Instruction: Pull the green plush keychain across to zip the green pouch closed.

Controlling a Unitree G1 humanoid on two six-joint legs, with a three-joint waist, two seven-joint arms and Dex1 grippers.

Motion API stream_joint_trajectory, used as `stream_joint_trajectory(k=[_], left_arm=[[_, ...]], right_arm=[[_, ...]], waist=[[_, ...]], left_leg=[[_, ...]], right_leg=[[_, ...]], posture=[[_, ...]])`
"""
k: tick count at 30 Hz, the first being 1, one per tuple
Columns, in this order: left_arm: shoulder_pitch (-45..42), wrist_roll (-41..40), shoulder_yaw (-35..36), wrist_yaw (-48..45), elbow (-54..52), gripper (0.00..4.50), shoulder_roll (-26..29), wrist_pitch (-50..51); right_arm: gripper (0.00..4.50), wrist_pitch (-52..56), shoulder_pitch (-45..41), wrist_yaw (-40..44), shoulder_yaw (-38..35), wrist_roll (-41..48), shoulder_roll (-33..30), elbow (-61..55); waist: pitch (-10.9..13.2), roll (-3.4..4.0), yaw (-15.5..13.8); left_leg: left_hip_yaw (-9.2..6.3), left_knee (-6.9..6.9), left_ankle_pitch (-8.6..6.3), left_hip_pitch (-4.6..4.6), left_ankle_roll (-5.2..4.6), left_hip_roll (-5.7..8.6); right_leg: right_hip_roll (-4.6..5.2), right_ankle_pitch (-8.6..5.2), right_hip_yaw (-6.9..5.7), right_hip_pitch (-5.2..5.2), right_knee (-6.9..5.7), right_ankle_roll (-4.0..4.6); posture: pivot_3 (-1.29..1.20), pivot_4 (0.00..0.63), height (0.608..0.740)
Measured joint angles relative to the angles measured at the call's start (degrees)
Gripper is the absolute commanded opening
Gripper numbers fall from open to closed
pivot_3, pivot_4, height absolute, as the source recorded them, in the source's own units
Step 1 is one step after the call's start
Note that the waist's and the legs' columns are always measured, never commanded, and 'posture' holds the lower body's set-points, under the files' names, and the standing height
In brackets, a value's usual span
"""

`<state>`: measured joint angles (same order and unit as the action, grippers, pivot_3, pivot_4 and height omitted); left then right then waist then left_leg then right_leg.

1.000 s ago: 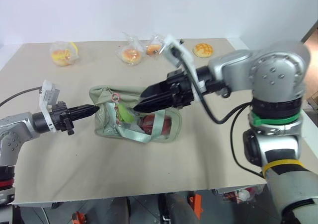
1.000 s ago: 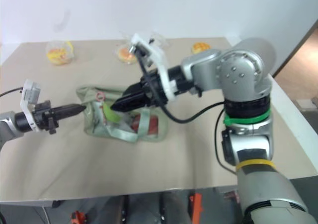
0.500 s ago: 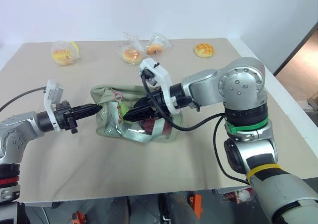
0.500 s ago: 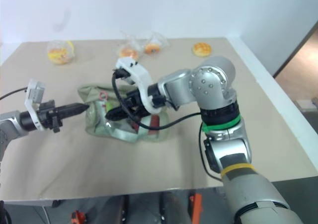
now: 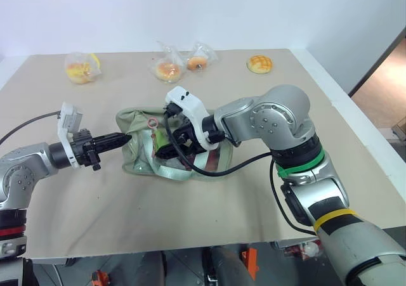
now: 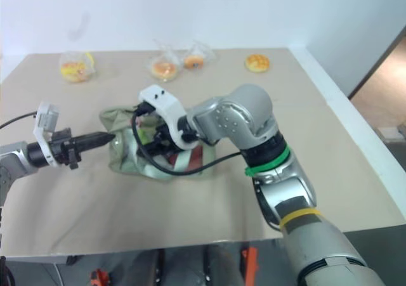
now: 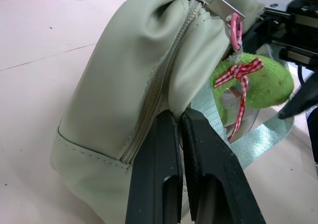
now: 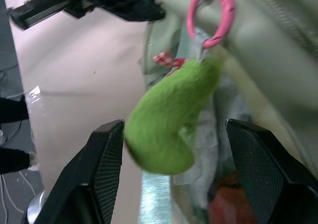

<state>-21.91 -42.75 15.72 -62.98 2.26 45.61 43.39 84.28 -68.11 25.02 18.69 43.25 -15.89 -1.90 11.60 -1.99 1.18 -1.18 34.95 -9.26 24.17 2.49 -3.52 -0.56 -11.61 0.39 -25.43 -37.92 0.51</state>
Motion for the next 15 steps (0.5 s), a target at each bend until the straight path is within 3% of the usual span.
stream_joint_trajectory(k=[7,8,9,11,15], left_arm=[[0.5,-0.1,0.0,0.1,-0.2,0.00,-0.1,-0.7],[0.5,-0.1,0.0,0.1,-0.2,0.00,-0.1,-0.8],[0.5,-0.1,0.0,0.1,-0.2,0.00,-0.2,-0.8],[0.5,-0.1,-0.1,0.1,-0.2,0.00,-0.2,-0.9],[0.5,0.0,-0.2,0.1,-0.2,0.00,-0.2,-1.0]], right_arm=[[1.19,-1.9,-0.1,4.2,0.1,-2.2,-0.4,-0.2],[1.13,-2.0,-0.1,4.6,0.1,-2.4,-0.4,-0.2],[0.51,-2.2,-0.1,5.0,0.1,-2.7,-0.4,-0.2],[0.03,-2.4,-0.1,5.6,0.1,-3.2,-0.5,-0.2],[0.03,-2.5,-0.3,6.6,0.1,-4.4,-0.8,-0.1]], waist=[[0.0,0.00,0.0],[0.0,0.00,0.0],[0.0,0.00,0.0],[0.0,0.00,0.0],[0.0,0.00,0.0]], left_leg=[[-0.01,0.00,0.00,0.00,0.00,-0.02],[-0.01,0.00,0.00,0.00,0.00,-0.01],[-0.01,0.00,0.00,0.00,0.00,-0.02],[-0.01,0.00,0.00,0.00,0.00,-0.01],[-0.01,0.00,0.00,0.00,0.00,-0.01]], right_leg=[[-0.01,-0.01,-0.02,-0.01,0.00,0.01],[-0.01,-0.01,-0.02,-0.01,0.00,0.01],[-0.01,-0.01,-0.02,-0.01,0.00,0.02],[-0.01,-0.01,-0.02,-0.01,0.00,0.02],[-0.01,-0.01,-0.02,-0.01,0.00,0.02]], posture=[[0.00,0.150,0.740],[0.00,0.150,0.740],[0.00,0.150,0.740],[0.00,0.150,0.740],[0.00,0.150,0.740]])
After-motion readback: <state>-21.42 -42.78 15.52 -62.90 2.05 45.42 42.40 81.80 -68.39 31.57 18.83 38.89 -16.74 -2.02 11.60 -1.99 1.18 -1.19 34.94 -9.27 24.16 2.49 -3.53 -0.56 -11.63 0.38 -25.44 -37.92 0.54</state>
